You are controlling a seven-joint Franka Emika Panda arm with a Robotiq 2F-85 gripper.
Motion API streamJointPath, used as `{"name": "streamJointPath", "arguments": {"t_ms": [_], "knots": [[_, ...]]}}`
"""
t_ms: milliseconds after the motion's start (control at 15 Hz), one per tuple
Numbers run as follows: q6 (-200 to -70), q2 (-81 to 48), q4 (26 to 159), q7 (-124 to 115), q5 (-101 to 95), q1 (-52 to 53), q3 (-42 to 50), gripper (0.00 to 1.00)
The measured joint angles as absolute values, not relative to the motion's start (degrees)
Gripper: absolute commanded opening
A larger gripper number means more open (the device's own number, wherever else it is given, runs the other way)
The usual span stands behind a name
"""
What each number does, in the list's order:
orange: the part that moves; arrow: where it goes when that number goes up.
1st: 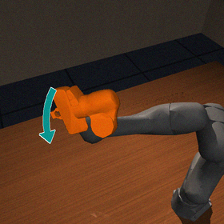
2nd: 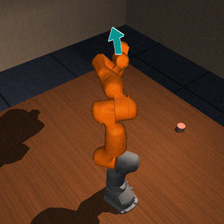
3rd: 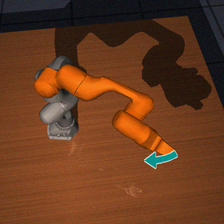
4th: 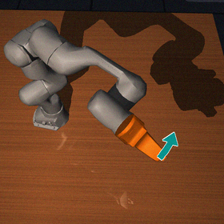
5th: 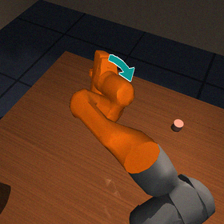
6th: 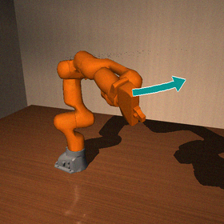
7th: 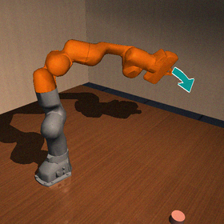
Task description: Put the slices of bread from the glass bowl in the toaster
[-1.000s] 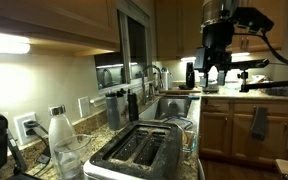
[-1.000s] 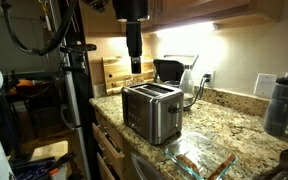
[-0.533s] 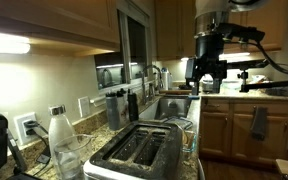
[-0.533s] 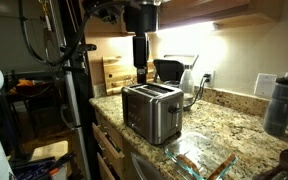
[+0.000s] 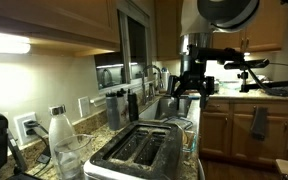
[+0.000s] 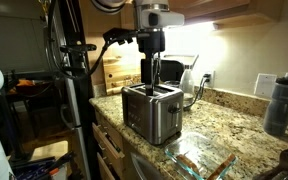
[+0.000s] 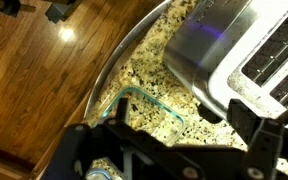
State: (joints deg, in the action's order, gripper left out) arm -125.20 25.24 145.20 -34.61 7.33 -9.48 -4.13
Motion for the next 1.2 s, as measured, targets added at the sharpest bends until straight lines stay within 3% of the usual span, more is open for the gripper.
{"name": "streamJointPath", "arguments": {"t_ms": [1200], "knots": [[-129.96,25.46,150.51,-46.37,7.17,-13.19,-0.94,1.00]]}}
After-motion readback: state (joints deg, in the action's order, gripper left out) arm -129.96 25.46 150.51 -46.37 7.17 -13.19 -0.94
